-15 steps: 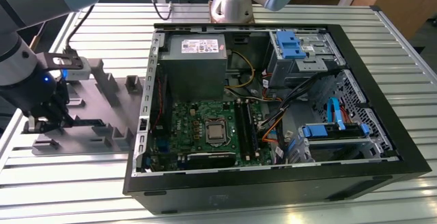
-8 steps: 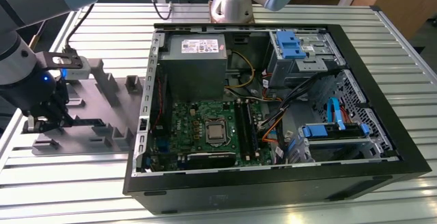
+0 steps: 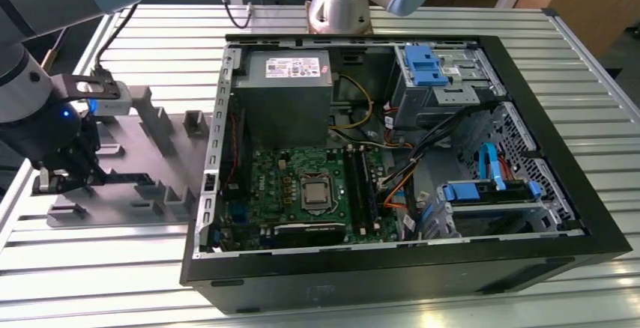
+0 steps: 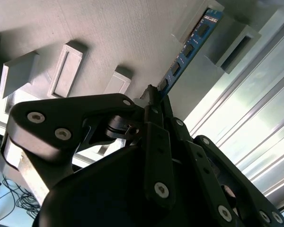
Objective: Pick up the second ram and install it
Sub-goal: 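Pick up the second ram and move it above second insertion slot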
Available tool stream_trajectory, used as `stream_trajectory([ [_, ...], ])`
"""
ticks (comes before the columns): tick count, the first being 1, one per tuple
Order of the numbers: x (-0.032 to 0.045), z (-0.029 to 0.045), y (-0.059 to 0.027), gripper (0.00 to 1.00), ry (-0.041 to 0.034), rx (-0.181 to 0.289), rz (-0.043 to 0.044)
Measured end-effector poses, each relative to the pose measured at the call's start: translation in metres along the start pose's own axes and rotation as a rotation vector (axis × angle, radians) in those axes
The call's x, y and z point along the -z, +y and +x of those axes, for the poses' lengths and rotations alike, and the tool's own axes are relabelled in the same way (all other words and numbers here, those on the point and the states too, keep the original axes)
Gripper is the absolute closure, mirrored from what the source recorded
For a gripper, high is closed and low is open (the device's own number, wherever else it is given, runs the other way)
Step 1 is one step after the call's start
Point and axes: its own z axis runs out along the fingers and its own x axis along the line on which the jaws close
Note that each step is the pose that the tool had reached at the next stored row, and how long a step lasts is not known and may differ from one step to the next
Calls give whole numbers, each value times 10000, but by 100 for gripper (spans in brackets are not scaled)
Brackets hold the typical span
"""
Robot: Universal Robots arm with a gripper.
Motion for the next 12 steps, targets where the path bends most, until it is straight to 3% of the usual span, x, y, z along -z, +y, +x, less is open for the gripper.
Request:
stream_trajectory([
  [12,34,-2,1,86,-1,-1,2],
])
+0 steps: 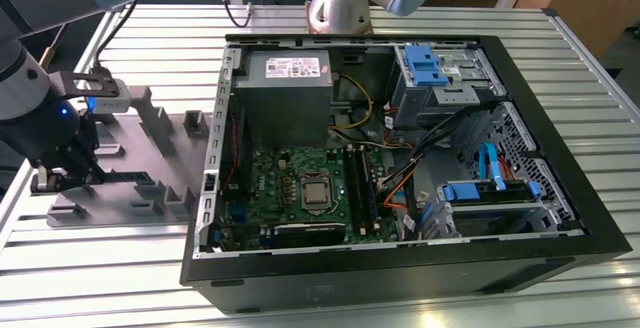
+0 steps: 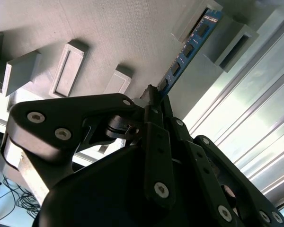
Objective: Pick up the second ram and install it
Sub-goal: 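Pick up the second ram and move it above second insertion slot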
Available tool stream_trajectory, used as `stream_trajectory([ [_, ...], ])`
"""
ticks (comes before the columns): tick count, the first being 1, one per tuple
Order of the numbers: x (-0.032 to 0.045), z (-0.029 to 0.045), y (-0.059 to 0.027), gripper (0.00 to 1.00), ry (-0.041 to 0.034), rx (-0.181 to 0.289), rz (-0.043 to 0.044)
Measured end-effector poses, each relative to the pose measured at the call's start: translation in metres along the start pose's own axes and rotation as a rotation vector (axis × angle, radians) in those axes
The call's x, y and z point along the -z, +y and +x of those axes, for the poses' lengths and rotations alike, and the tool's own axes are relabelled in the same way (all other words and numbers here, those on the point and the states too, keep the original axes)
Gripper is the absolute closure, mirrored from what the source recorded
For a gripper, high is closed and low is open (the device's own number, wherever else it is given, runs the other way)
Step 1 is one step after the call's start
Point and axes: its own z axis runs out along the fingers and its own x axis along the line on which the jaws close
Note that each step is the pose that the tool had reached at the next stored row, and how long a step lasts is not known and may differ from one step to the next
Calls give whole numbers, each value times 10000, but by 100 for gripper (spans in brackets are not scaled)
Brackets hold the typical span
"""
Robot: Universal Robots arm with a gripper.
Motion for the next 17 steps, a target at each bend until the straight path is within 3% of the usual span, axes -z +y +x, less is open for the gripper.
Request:
stream_trajectory([
  [17,61,-4,2,86,0,0,0],
])
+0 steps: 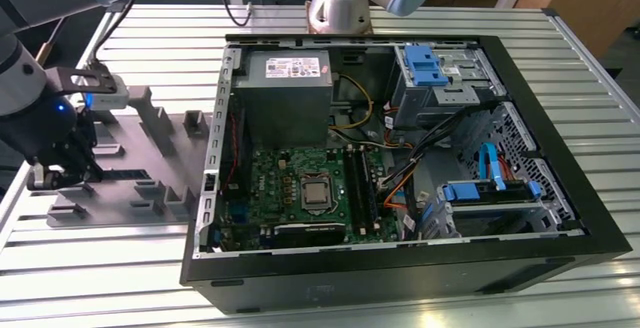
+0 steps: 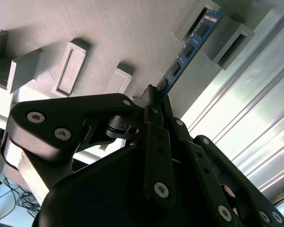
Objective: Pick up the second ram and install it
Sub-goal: 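Pick up the second ram and move it above second insertion slot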
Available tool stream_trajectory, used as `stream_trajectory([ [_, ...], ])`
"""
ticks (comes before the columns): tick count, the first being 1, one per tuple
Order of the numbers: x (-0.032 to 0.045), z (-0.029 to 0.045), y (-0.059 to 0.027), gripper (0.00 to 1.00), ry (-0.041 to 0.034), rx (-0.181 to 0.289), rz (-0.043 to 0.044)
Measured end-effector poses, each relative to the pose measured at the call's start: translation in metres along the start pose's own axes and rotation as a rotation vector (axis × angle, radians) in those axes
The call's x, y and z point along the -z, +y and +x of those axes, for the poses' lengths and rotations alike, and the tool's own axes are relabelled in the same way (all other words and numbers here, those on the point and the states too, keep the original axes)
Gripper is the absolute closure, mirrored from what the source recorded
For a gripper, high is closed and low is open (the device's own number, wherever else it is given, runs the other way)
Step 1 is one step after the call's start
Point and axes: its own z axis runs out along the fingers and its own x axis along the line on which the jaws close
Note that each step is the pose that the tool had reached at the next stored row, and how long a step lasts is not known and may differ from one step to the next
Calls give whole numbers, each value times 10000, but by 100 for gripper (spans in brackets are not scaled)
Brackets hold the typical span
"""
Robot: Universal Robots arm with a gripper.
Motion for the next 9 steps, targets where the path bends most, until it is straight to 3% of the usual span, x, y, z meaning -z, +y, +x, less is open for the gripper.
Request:
stream_trajectory([
  [9,22,-2,1,86,0,0,0],
])
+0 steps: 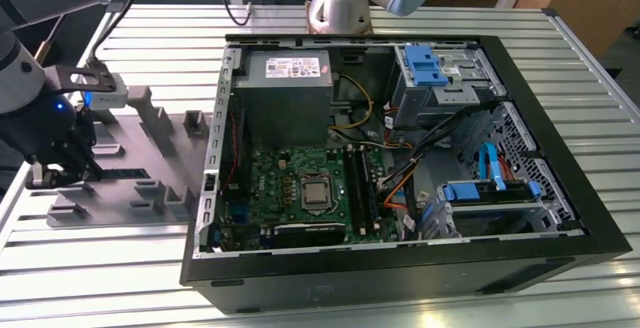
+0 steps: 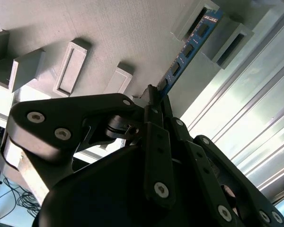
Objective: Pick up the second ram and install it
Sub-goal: 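Pick up the second ram and move it above second insertion slot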
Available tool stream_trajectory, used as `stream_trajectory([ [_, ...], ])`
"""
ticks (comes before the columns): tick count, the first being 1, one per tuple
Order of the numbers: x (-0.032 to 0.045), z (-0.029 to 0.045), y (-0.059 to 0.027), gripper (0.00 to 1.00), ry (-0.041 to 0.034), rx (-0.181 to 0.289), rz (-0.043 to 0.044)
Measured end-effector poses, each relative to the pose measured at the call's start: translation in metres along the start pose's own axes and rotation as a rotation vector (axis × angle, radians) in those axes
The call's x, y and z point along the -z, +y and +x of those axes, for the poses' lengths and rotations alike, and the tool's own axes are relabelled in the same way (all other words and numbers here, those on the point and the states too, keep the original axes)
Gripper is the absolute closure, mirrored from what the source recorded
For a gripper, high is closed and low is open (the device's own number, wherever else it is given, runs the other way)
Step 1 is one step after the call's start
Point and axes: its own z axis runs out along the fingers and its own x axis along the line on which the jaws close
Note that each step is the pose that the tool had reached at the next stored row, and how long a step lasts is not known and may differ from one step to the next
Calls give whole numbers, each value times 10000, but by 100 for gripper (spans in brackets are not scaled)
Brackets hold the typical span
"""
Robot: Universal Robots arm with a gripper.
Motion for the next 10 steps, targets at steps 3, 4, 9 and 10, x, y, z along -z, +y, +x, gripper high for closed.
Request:
stream_trajectory([
  [3,7,-2,0,86,1,-1,-1],
  [4,9,-2,0,86,1,0,-1],
  [9,20,-4,1,86,2,-1,0],
  [10,21,-5,1,86,1,0,0],
])
